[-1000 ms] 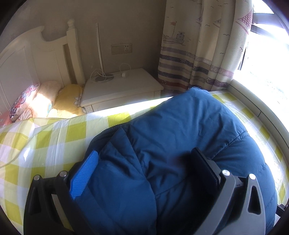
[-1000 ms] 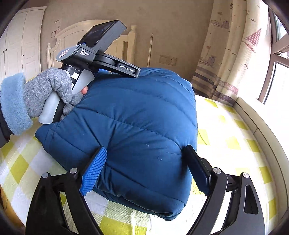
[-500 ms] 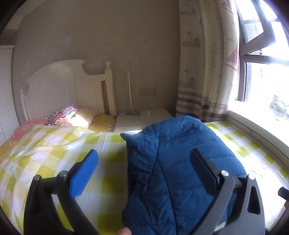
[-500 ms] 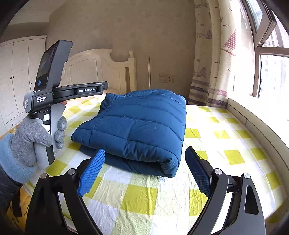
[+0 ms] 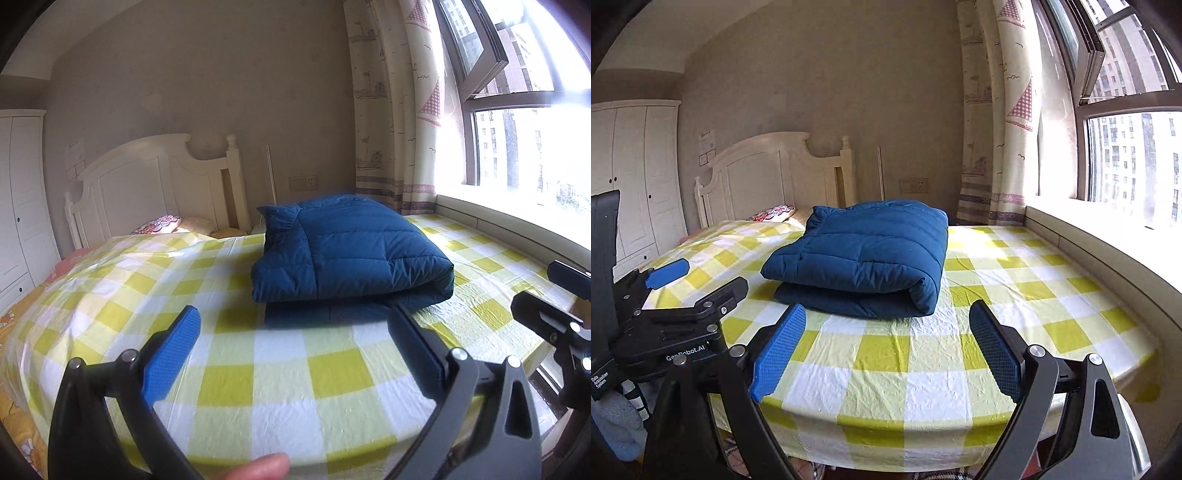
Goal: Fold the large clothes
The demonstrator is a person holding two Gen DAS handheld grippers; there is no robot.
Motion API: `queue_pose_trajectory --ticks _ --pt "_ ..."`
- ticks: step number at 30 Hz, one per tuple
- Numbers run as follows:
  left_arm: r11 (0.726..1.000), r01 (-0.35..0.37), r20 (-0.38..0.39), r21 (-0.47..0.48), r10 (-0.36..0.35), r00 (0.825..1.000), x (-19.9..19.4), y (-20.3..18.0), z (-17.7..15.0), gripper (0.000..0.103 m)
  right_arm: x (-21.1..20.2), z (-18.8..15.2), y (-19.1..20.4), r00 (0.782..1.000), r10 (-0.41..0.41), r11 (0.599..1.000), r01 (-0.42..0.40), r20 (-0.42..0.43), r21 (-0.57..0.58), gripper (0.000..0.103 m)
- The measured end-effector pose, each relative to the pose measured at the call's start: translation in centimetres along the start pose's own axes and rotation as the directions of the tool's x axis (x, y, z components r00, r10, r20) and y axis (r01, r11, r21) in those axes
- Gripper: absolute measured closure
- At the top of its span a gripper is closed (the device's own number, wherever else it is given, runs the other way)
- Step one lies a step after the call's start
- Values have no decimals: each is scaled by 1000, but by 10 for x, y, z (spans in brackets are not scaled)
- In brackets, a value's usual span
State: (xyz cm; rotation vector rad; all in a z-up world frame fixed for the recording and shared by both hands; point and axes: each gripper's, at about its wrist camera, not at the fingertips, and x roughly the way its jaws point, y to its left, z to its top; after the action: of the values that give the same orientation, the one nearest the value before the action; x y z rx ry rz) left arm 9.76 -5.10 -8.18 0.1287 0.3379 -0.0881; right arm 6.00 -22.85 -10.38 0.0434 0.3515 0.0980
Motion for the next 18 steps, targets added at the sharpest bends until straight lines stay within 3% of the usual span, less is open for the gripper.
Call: queue_pose_trajectory --ticks 18 --pt "999 -19 -43 -31 17 999 -5 14 -19 2 -1 -12 14 1000 -5 999 5 -6 -36 16"
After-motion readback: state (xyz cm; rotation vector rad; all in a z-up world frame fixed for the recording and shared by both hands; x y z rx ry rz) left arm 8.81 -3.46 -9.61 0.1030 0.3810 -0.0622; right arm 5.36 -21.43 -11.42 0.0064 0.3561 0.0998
